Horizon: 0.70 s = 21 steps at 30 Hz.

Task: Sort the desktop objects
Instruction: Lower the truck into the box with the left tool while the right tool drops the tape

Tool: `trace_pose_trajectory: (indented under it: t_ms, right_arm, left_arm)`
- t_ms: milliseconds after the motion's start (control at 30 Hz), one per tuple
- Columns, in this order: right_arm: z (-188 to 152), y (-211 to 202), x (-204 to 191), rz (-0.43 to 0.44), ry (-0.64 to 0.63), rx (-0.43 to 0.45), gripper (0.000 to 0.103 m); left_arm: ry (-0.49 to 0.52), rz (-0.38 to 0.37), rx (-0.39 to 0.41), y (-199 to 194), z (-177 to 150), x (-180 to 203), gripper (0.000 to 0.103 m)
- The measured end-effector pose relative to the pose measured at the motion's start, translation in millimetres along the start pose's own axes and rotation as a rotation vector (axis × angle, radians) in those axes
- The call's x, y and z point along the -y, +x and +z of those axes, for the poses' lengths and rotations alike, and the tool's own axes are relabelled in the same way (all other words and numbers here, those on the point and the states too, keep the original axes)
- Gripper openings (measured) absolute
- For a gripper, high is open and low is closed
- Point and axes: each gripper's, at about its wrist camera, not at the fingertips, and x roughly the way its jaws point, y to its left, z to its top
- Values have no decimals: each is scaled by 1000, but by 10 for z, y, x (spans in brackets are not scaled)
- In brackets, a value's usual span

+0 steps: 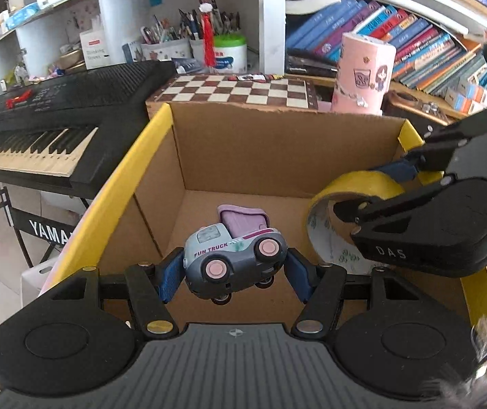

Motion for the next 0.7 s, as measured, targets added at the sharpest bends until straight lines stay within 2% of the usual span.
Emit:
trace_pose_trajectory:
  t_ms: [167,200,233,300,400,700]
  right_arm:
    - [2,4,-6,-16,8,1,40]
    - [6,-2,-6,-17,16,3,40]
    - [3,-17,-3,-18,24,3,40]
    - [13,-59,30,-26,47,16,45]
    - [37,-205,107,-31,95,58,50]
    - [0,-966,256,-59,259,242,50]
  left_arm:
    - [11,-12,3,-6,0,23,62]
    - [17,-11,15,-37,3,25,67]
    - [24,-4,26,-65,11,27,77]
    - [31,-1,67,-161,24,22,86]
    - [21,-6,124,-347,67,-3,86]
    - [-2,-30,299,-1071,67,-34,90]
